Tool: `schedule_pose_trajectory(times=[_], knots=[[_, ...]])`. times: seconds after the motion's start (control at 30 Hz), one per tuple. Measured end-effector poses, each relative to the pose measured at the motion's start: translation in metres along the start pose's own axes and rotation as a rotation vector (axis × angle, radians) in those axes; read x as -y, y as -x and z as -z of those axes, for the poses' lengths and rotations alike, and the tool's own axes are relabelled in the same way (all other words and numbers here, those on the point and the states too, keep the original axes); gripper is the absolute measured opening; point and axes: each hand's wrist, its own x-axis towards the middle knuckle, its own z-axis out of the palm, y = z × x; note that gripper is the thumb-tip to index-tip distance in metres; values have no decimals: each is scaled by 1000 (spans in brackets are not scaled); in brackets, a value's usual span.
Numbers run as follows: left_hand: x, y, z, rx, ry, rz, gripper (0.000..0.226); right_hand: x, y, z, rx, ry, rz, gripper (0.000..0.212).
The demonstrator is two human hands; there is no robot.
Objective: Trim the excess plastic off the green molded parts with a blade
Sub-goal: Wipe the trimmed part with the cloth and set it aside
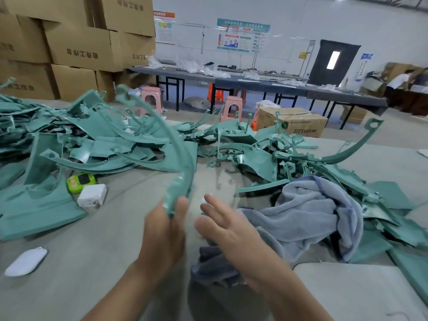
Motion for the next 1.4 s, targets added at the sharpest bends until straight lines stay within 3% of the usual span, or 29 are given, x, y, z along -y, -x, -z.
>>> schedule_pose_trajectory(times=[0.03, 0.1, 0.17, 0.23, 0.3, 0.37, 0.43, 0.5, 0.6, 0.73, 0.8, 0.83, 0.9, 0.93, 1.0, 1.07, 1.1, 1.17, 1.23, 1.27, 1.33, 1.4], knots=[[-5, 6, -4, 174, 30, -47, 16, -4, -5, -11, -39, -64, -7, 29], [-10, 16, -12, 504, 204, -43, 63, -18, -18, -24, -270, -137, -97, 33], [-14, 17, -15, 628, 188, -51, 91, -25, -27, -25, -478, -349, -232, 51], [-17, 15, -14, 568, 154, -57, 83, -29, -31, -18, -502, -544, -264, 45], [-18, 9, -12, 345, 46, -17, 64, -28, -25, -7, -540, -626, -256, 28], [-13, 2, -10, 143, -143, 13, 61, -25, -16, 5, -520, -644, -210, 23], [-9, -2, -8, 215, -64, 116, 61, -22, -5, 15, -487, -626, -186, 19], [-11, 0, -12, 344, 223, 185, 39, -20, 5, 21, -480, -590, -170, 18], [-21, 5, -22, 300, 445, 258, 14, -18, 20, 29, -482, -523, -191, 18], [-44, 5, -29, 279, 520, 359, 17, -13, 44, 37, -610, -254, -251, 8], [-62, 4, -33, 165, 459, 263, 25, -15, 55, 45, -786, -138, -166, 11], [-72, 6, -34, 93, 363, 134, 28, -13, 61, 48, -822, -115, -109, 9], [-96, 16, -38, 73, 66, -187, 22, -4, 73, 46, -664, -199, -14, 16], [-108, 26, -42, 126, -67, -326, 10, 1, 78, 44, -560, -304, 16, 30], [-124, 47, -55, 353, -142, -420, 30, 12, 88, 44, -512, -519, 45, 46], [-136, 65, -63, 584, 32, -347, 43, 19, 105, 56, -631, -634, 83, 34], [-140, 70, -65, 617, 133, -309, 41, 21, 118, 64, -694, -650, 103, 23], [-143, 75, -69, 493, 143, -329, 43, 19, 150, 83, -755, -653, 142, 20], [-149, 80, -80, 426, 83, -346, 67, 13, 190, 97, -788, -670, 167, 23], [-154, 84, -85, 504, 188, -270, 73, 8, 208, 101, -800, -681, 167, 23], [-170, 107, -102, 818, 491, -18, 58, -7, 250, 102, -831, -696, 155, 23], [-183, 141, -122, 1041, 605, 66, 33, -26, 294, 97, -883, -729, 133, 27]])
